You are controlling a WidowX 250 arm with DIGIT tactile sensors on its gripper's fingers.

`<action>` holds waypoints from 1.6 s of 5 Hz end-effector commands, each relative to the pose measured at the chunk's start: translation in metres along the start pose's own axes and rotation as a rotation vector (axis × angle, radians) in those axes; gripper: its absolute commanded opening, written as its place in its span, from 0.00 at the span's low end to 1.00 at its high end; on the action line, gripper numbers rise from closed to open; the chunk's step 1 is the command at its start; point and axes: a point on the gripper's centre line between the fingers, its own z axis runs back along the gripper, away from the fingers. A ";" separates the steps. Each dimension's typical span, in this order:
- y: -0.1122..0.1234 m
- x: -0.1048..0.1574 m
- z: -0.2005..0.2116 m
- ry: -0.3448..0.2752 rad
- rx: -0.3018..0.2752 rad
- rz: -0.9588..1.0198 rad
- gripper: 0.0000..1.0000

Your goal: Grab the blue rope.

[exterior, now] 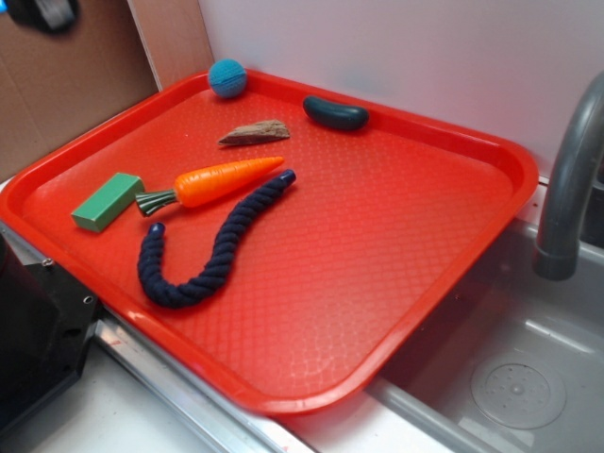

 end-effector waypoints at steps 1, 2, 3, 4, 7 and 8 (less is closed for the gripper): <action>-0.023 0.039 -0.075 -0.211 -0.213 0.090 1.00; -0.046 0.064 -0.107 -0.171 -0.242 0.246 1.00; -0.058 0.076 -0.124 -0.094 -0.145 0.281 1.00; -0.057 0.081 -0.137 0.063 -0.110 0.384 1.00; -0.056 0.081 -0.136 0.060 -0.064 0.443 1.00; -0.062 0.063 -0.148 -0.039 -0.150 0.345 1.00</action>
